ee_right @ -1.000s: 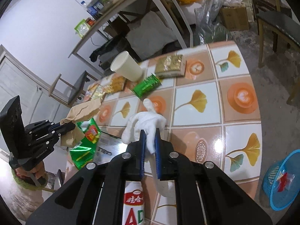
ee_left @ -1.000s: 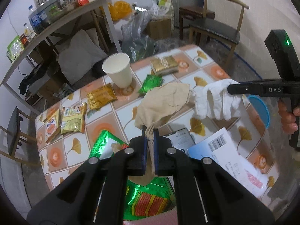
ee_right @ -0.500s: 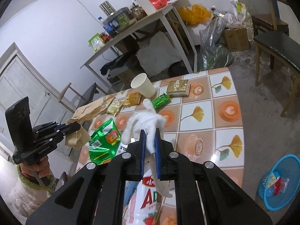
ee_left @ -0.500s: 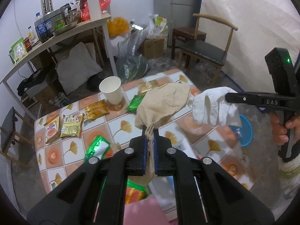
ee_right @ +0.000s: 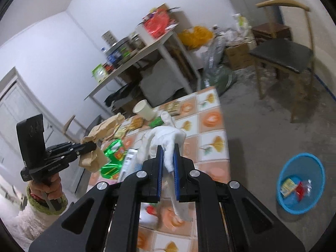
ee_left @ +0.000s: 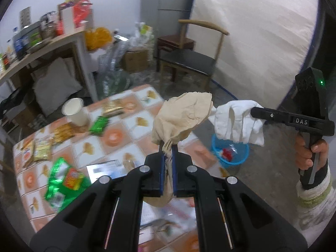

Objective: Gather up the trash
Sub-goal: 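Carry the paper and cloth over the blue wastebasket and open both tools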

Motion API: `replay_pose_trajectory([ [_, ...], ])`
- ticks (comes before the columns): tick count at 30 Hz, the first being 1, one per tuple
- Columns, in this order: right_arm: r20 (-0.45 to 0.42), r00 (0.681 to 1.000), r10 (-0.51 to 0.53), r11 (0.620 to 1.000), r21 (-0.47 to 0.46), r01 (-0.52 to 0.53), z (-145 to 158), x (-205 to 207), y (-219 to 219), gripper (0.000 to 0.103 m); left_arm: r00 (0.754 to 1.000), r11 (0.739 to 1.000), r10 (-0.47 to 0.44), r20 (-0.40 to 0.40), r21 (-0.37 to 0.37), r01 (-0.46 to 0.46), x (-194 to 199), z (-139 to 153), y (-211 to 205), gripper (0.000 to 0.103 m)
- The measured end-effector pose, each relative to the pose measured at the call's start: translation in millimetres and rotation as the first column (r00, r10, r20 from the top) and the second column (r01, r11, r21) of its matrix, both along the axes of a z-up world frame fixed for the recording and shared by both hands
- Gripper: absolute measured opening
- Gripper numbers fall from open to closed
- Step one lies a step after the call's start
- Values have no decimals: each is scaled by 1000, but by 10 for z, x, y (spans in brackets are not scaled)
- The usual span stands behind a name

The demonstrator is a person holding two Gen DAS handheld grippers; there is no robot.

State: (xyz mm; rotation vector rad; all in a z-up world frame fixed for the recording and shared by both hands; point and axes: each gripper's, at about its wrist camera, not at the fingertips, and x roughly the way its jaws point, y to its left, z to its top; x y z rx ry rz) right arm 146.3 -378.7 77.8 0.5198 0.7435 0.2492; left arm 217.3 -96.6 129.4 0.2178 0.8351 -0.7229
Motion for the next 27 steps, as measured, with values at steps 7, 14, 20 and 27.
replay_pose_trajectory([
  [7, -36, 980, -196, 981, -9, 196, -170, -678, -765, 10, 982, 989, -149, -112, -2, 150, -186, -284, -952, 4],
  [14, -124, 901, -415, 910, -38, 414, -619, -1244, -1474, 10, 932, 961, -256, -256, 40, 275, -336, -761, -2144, 5],
  [20, -238, 812, -532, 839, -19, 544, -1210, -1477, -1946, 10, 881, 934, -302, -364, 69, 349, -466, -1262, -3028, 5],
  [27, -346, 725, -596, 767, 21, 641, -1839, -1383, -2339, 10, 835, 923, -292, -467, 91, 374, -408, -1876, -3848, 5],
])
